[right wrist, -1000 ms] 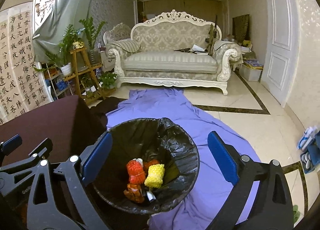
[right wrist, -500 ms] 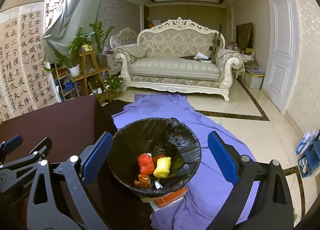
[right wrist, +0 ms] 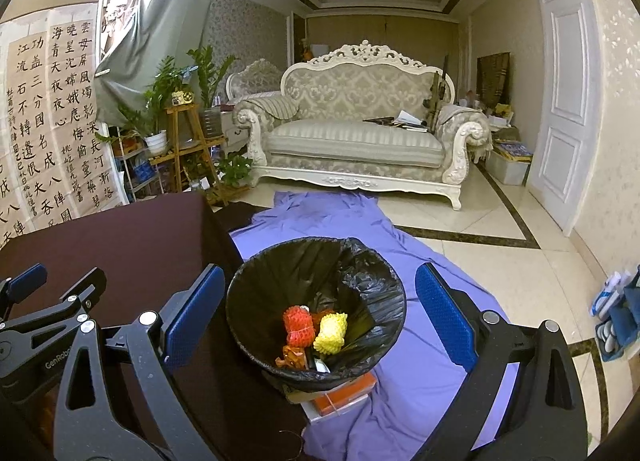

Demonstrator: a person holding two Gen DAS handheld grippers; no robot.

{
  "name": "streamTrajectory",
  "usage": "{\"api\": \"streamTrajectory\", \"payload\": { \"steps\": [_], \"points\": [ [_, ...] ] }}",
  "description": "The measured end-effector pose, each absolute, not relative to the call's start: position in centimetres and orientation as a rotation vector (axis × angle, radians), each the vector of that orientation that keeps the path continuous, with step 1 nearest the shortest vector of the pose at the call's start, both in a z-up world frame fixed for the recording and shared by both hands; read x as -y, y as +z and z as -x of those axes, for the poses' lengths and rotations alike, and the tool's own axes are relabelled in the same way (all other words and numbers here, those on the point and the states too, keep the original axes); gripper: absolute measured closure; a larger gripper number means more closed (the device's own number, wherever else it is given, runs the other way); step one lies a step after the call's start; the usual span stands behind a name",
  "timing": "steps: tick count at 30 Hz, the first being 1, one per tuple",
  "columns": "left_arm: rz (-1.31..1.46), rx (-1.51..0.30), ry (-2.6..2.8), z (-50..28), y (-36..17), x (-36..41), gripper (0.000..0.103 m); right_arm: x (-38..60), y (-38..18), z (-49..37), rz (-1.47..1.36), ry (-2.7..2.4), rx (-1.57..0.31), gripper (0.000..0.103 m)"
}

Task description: Collect trash

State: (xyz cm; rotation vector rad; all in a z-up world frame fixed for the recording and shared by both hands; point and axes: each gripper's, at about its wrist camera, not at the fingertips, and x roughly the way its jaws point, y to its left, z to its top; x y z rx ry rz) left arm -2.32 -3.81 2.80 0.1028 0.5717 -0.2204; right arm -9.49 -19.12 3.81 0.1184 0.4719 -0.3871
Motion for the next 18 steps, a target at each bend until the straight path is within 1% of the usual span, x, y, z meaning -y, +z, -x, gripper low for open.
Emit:
{"api": "streamTrajectory", "payload": {
  "steps": [18],
  "points": [
    [-0.101, -0.574, -0.222, 2.31, 2.85, 3.84, 0.018, 19.52, 3.92, 9.60, -0.119, -0.388, -0.472, 0.009]
  ]
}}
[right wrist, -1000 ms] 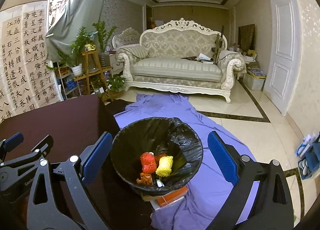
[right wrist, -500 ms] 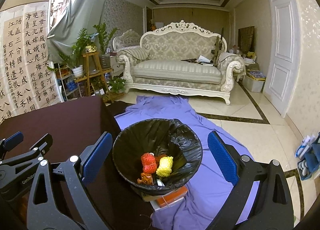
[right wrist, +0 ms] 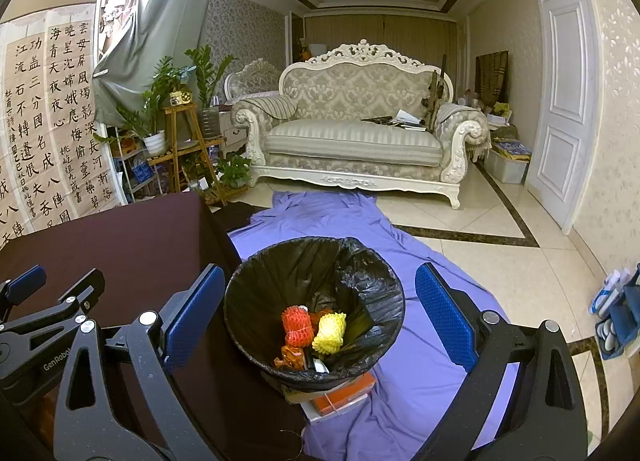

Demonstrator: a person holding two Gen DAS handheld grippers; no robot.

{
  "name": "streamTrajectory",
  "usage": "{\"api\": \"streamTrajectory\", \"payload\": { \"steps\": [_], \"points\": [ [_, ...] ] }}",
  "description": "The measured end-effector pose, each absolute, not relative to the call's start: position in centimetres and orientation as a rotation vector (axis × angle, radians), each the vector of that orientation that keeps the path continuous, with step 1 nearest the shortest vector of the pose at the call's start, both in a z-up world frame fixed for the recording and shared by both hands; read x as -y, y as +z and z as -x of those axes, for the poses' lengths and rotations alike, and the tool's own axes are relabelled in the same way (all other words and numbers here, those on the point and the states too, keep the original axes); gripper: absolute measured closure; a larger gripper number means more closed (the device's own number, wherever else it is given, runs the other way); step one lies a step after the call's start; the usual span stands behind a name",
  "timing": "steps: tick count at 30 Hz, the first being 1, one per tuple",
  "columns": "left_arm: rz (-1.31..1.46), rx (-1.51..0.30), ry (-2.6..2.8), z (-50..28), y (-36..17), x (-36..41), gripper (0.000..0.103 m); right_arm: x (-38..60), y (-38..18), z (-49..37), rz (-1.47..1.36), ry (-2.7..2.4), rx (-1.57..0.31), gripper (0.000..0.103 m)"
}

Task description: Collect trash

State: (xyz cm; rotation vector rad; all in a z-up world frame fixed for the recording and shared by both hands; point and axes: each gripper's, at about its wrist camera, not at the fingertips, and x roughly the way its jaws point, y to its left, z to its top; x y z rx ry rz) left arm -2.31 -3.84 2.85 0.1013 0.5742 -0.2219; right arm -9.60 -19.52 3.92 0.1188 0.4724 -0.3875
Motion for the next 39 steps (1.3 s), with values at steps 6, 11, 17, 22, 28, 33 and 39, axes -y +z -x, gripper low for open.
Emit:
{"api": "streamTrajectory", "payload": {
  "steps": [6, 11, 17, 22, 28, 33, 39],
  "points": [
    [-0.102, -0.574, -0.223, 2.41, 2.86, 4.06, 0.018, 19.51, 3.91, 9.60, -0.120, -0.387, -0.472, 0.009],
    [-0.101, -0.575, -0.223, 2.39, 2.81, 3.99, 0.018, 19.62, 4.00, 9.63, -0.120, -0.387, -0.474, 0.009],
    [-0.102, -0.574, -0.225, 2.35, 2.85, 3.89, 0.018, 19.65, 4.03, 9.62, -0.120, -0.388, -0.474, 0.009],
    [-0.101, -0.574, -0.222, 2.36, 2.87, 4.02, 0.018, 19.65, 3.98, 9.62, -0.120, -0.387, -0.474, 0.009],
    [-0.099, -0.570, -0.225, 2.38, 2.94, 4.00, 0.018, 19.61, 4.00, 9.61, -0.121, -0.388, -0.474, 0.009],
    [-0.099, -0.572, -0.225, 2.34, 2.93, 3.99, 0.018, 19.63, 4.02, 9.60, -0.119, -0.388, -0.473, 0.009],
    [-0.098, -0.572, -0.225, 2.32, 2.95, 3.98, 0.018, 19.68, 4.05, 9.62, -0.119, -0.388, -0.475, 0.009]
  ]
}}
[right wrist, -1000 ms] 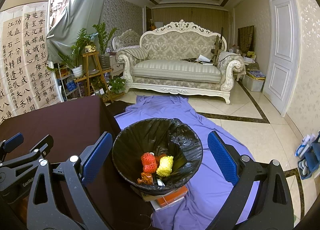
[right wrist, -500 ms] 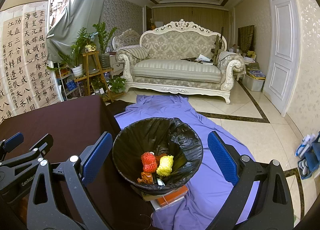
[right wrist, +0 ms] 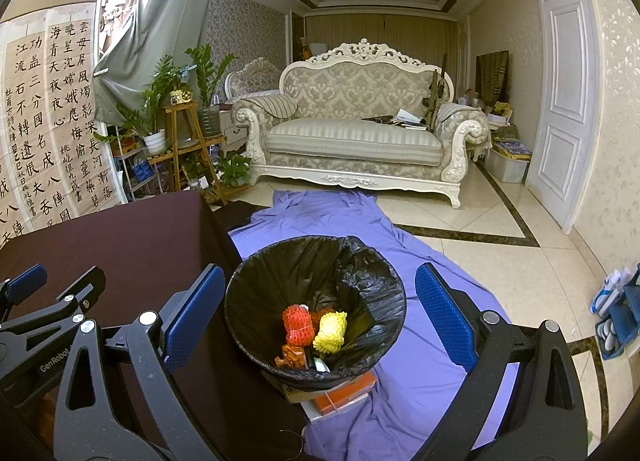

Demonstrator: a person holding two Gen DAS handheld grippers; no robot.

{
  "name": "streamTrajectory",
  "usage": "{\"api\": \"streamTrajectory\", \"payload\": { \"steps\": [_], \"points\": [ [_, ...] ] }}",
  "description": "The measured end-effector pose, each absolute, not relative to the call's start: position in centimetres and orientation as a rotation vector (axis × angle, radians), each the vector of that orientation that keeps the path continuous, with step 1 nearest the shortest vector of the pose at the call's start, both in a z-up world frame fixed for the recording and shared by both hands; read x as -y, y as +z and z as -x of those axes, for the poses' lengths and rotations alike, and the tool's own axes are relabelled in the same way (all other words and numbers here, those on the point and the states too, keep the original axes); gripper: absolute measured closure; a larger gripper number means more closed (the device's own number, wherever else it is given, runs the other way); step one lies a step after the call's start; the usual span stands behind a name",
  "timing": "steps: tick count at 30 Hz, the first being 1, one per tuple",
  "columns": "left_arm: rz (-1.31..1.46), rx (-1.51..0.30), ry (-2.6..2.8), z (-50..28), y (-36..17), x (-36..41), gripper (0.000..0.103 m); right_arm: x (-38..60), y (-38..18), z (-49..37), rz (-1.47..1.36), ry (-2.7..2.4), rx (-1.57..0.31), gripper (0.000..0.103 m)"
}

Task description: Collect trash

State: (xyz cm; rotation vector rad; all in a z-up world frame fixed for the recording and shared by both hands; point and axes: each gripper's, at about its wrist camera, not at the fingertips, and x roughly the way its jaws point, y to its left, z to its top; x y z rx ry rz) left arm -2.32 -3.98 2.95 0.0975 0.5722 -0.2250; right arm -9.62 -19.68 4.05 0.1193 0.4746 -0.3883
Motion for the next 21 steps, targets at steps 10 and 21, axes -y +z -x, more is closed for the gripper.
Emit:
{"api": "streamTrajectory", "payload": {
  "steps": [10, 21],
  "points": [
    [-0.110, -0.566, -0.233, 2.4, 3.0, 4.9, 0.018, 19.6, 4.0, 9.6, -0.119, -0.387, -0.475, 0.009],
    [-0.093, -0.571, -0.248, 2.4, 2.7, 6.3, 0.018, 19.6, 4.1, 9.6, -0.120, -0.387, -0.476, 0.009]
  ]
}}
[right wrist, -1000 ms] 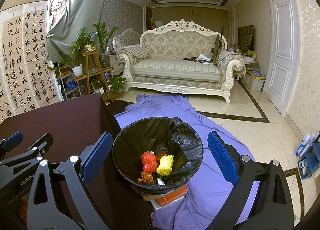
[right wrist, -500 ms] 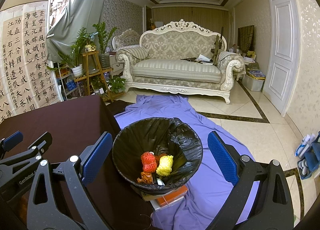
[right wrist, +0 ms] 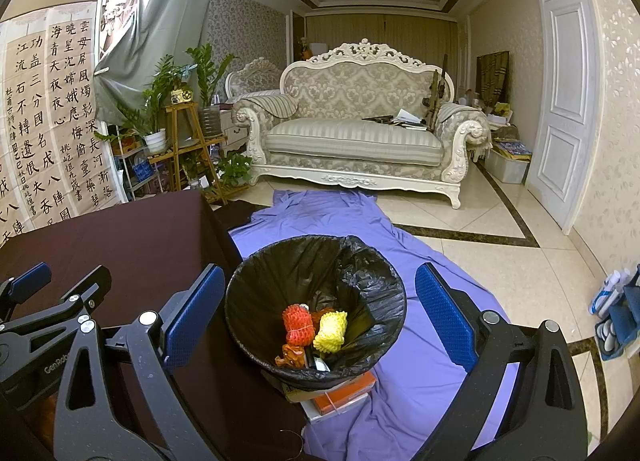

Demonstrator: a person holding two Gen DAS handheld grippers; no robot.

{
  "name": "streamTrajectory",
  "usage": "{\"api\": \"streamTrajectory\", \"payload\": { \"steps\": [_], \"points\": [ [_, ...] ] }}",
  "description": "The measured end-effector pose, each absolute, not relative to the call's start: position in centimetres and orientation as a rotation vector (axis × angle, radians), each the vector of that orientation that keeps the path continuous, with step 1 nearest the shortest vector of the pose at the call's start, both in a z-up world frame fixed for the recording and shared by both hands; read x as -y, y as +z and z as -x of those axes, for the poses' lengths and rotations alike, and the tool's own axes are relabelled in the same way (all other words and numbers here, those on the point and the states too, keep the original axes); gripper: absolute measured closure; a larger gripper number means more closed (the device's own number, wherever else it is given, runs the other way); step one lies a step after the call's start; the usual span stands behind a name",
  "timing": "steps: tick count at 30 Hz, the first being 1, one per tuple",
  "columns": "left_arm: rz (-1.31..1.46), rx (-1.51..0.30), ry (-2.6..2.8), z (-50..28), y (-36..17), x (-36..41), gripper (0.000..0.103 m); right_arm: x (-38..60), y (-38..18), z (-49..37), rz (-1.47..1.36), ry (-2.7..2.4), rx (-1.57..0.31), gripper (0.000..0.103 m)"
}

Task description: Collect trash

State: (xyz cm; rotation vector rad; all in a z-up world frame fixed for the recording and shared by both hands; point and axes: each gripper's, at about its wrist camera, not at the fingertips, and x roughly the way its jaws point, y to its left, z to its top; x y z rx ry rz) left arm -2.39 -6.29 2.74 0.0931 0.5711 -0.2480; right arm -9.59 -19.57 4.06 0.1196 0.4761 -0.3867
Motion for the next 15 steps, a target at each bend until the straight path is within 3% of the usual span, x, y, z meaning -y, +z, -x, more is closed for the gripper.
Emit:
{"api": "streamTrajectory", "payload": {
  "steps": [15],
  "points": [
    [-0.103, -0.606, -0.194, 0.8, 1.6, 3.9, 0.018, 17.3, 2.6, 7.7, -0.105, -0.314, -0.517, 0.009]
  ]
}}
